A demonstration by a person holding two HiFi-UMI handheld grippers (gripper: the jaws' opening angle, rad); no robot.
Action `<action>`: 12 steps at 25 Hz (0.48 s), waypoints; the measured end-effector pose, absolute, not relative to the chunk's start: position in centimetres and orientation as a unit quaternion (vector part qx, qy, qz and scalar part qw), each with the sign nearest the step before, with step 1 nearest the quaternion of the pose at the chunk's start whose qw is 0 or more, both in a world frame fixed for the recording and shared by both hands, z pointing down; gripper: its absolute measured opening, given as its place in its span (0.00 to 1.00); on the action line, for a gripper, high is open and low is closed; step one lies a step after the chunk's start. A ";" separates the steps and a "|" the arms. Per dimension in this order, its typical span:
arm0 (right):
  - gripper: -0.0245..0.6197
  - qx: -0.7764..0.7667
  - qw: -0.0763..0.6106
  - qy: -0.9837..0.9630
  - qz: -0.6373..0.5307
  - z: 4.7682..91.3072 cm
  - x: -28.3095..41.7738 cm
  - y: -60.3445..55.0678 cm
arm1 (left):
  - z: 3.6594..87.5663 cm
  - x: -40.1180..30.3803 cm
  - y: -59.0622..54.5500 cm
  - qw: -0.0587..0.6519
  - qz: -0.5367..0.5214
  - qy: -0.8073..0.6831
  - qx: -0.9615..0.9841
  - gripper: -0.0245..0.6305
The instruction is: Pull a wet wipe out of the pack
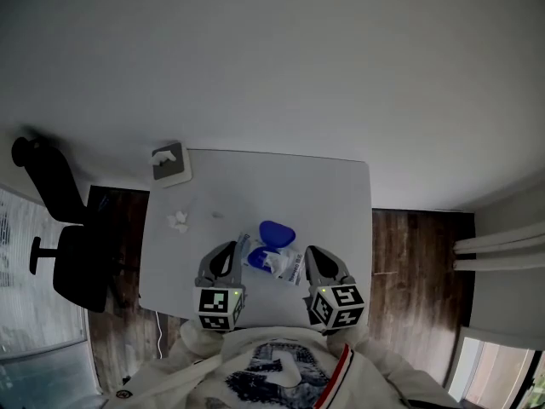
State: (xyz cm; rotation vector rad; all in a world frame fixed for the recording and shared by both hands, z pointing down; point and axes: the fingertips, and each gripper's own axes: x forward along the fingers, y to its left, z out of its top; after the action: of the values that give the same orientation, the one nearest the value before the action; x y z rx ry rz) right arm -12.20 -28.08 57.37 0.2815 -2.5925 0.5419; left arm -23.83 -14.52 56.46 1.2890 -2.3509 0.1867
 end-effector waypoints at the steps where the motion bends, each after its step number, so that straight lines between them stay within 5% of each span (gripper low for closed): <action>1: 0.05 0.097 0.237 -0.946 0.199 57.5 -12.3 -28.2 | 56.4 -23.8 -14.4 0.225 0.069 -0.855 0.462 0.04; 12: 0.05 0.053 0.248 -0.946 0.203 58.5 -13.2 -28.3 | 56.4 -22.8 -13.8 0.229 0.081 -0.872 0.426 0.04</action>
State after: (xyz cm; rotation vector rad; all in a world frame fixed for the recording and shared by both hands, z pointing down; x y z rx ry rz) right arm -13.16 -28.35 58.55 0.1436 -2.5786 0.5527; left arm -22.82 -13.79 56.43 1.1734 -2.3994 0.2229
